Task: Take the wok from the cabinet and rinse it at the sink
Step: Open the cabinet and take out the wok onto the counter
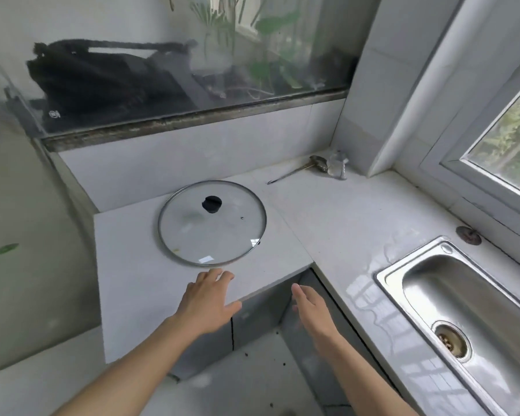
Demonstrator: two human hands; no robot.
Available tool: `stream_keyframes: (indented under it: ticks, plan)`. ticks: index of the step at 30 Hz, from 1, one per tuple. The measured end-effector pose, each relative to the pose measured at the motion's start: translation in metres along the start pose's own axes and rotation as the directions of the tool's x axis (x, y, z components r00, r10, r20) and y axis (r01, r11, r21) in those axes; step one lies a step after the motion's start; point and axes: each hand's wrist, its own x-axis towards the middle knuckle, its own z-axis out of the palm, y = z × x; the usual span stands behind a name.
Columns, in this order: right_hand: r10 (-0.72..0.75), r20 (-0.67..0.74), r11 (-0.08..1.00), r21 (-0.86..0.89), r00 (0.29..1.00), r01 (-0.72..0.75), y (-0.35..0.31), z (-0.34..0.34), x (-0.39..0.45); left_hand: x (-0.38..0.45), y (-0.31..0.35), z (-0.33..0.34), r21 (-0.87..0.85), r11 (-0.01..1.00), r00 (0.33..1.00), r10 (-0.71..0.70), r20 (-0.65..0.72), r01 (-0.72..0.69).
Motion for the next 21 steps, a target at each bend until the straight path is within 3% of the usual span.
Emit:
stream_keyframes:
  ticks: [4,10,15,21]
  plan:
    - [0.240,0.157,0.907,0.315,0.958,-0.279,0.008,-0.010,0.038,0.001,0.012,0.023,-0.017,0.995,0.995,-0.098,0.021,0.099]
    - [0.354,0.315,0.670,0.571,0.880,-0.474,0.038,0.001,0.064,0.001,0.012,0.045,-0.012,0.988,0.987,-0.156,0.035,0.156]
    - [0.377,0.370,0.569,0.631,0.849,-0.528,0.055,0.024,0.071,0.006,-0.014,0.062,0.022,0.980,0.979,-0.197,0.053,0.196]
    - [0.385,0.369,0.504,0.684,0.846,-0.528,0.070,0.047,0.090,0.008,-0.038,0.092,0.057,0.989,0.989,-0.136,0.060,0.133]
